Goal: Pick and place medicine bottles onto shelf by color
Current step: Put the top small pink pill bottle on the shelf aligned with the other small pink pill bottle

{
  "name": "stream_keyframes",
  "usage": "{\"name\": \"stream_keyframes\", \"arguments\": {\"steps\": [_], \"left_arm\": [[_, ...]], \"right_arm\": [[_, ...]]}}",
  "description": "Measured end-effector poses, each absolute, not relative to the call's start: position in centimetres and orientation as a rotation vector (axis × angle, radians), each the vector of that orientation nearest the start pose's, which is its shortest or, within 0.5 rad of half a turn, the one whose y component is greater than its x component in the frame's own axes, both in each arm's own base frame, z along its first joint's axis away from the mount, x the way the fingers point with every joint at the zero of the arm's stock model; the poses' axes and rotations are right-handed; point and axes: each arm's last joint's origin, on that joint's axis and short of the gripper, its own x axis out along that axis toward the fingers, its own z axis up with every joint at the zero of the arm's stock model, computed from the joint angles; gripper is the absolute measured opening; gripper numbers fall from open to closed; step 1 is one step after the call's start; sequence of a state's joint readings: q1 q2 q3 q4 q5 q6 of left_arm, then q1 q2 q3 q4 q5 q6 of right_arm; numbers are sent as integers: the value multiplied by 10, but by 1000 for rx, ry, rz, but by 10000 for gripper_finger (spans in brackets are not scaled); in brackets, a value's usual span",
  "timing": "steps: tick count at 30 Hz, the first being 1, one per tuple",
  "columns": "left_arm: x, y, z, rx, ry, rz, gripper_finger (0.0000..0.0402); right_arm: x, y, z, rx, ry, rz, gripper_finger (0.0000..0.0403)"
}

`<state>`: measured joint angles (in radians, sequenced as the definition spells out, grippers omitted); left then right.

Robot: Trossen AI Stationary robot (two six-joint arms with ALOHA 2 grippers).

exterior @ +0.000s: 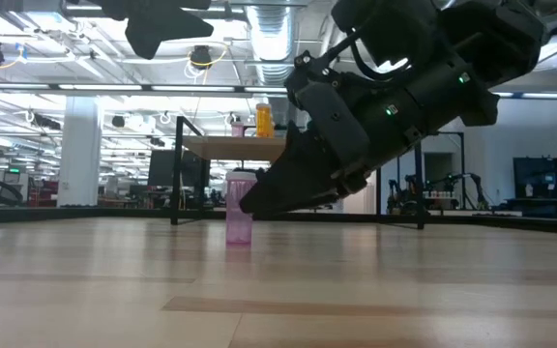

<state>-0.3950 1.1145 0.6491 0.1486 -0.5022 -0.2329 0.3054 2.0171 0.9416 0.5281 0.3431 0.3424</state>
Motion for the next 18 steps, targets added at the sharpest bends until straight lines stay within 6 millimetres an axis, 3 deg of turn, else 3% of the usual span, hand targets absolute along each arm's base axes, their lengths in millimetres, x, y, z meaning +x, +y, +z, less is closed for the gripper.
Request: {"name": "stream_keyframes", "arguments": {"steps": [18], "left_arm": [[225,-79,255,-93,271,140,190]], "right_arm": [[370,106,105,161,513,-131,244]]}}
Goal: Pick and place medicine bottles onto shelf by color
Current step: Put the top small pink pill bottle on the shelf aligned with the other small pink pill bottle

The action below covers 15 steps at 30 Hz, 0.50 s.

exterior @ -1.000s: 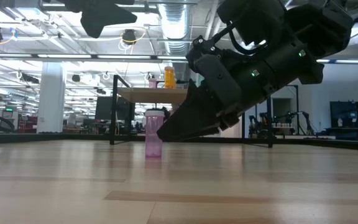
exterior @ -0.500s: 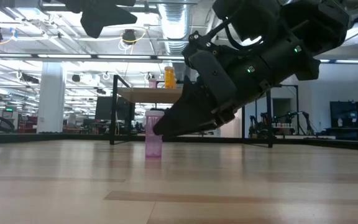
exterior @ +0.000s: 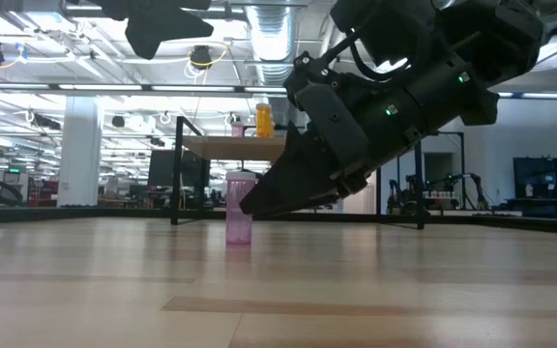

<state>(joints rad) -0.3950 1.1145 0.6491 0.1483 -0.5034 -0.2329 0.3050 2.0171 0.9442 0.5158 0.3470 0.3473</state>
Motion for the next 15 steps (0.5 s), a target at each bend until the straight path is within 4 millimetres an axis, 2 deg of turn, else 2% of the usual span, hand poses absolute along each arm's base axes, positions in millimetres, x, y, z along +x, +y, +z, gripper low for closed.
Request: {"name": "stream_keyframes", "arguments": {"steps": [15], "left_arm": [[225,-79,255,-93,271,141,190]], "right_arm": [[368,106,104,143,522,-154,244]]}}
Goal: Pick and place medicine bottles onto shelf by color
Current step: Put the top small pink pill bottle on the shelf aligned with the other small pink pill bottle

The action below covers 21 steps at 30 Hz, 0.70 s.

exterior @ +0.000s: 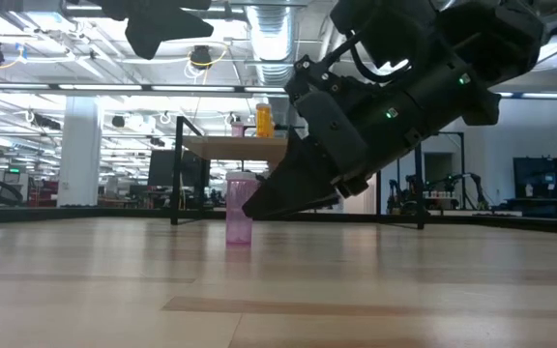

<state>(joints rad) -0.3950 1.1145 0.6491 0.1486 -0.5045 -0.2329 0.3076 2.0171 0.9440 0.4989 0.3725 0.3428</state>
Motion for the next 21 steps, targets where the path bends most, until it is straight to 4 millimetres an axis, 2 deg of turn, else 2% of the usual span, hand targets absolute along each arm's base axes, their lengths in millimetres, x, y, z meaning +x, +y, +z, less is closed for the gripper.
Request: {"name": "stream_keyframes", "arguments": {"steps": [6,14,21], "left_arm": [[225,-79,255,-93,271,142,190],[225,-79,255,-93,271,142,190],[225,-79,255,-107,270,143,190]], "right_arm": [[367,108,103,129,537,-149,244],[376,117,112,80,628,-152,244],[377,113,112,106,622,-194,244]]}}
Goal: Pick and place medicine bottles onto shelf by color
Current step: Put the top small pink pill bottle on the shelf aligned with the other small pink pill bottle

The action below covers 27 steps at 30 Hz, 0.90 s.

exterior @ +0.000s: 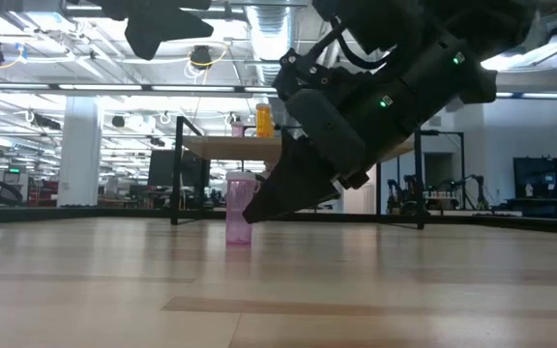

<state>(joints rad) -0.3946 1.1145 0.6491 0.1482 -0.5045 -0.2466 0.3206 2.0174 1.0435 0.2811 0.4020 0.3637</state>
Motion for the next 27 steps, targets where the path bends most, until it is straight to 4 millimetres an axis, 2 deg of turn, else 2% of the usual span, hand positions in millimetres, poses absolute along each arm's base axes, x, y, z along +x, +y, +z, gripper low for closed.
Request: {"name": "stream_keyframes", "arguments": {"steps": [6,27], "left_arm": [[225,-79,255,-108,270,143,190],[225,-79,255,-108,270,143,190]], "right_arm": [[381,108,114,128,599,-212,244],[384,109,119,139,541,-189,242]]}}
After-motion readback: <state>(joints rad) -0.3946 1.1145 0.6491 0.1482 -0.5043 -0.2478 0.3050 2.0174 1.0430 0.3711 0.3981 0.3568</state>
